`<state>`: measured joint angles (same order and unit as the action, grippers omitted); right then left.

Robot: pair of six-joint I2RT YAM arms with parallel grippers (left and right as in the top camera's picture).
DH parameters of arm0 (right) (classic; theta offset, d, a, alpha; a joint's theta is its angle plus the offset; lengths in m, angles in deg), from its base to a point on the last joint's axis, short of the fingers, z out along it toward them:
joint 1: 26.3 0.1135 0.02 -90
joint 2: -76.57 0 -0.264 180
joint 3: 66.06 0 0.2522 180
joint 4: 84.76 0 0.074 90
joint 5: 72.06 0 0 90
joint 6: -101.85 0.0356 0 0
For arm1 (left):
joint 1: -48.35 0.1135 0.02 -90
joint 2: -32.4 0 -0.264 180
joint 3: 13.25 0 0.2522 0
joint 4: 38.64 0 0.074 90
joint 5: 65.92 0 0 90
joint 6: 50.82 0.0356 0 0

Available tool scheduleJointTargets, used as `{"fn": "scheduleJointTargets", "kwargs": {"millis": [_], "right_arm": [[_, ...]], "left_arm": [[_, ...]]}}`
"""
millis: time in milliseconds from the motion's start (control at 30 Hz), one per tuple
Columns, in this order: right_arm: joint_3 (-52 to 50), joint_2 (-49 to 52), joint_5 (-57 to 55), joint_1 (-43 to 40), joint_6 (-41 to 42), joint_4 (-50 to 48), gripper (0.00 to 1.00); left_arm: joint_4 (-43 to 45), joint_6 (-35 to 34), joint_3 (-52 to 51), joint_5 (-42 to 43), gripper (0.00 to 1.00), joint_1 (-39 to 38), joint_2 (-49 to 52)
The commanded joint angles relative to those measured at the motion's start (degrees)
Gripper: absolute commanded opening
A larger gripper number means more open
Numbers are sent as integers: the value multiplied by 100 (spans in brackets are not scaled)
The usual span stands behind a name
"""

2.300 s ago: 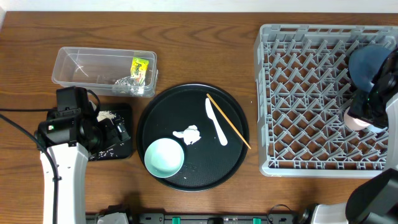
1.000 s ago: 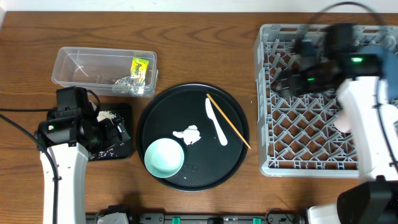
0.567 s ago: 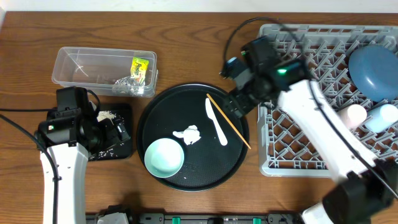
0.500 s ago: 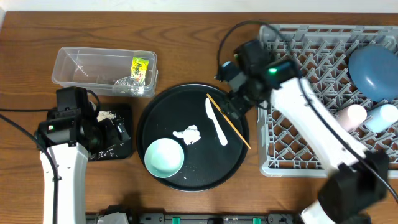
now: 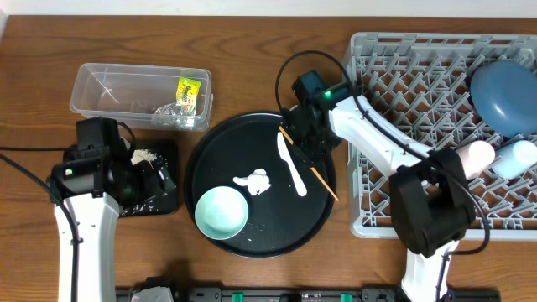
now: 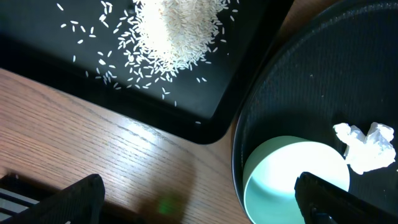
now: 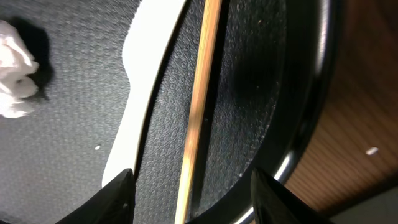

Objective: Sort waste into correct bins and load items into the dishwasher rack
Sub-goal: 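Carry chopstick with right gripper and drop it into rack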

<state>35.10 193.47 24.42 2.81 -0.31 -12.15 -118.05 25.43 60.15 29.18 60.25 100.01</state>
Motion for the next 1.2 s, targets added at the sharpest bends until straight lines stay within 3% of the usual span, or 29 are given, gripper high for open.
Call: {"fn": "scheduleJointTargets", "kwargs": {"millis": [0,267,433,633,833,1167], "right_arm": [[13,212,-52,33,-33,4,49],[13,505,-70,33,-11,-28,30],[13,505,-70,33,83,-37,2],[175,247,-70,-31,337,96,1],[715,-640,-70,-337,426,251,1],[778,-1930,-595,-1650,629,754,1]], "left_arm": [[-28,-72,59,-109,99,31,-15],[-28,-72,59,-109,99,31,-15],[-28,-74,59,-109,99,31,-15],[-26,-72,59,-109,99,31,-15],[-26,-72,59,-109,99,31,-15],[-17,-70,59,-109,99,31,-17]]}}
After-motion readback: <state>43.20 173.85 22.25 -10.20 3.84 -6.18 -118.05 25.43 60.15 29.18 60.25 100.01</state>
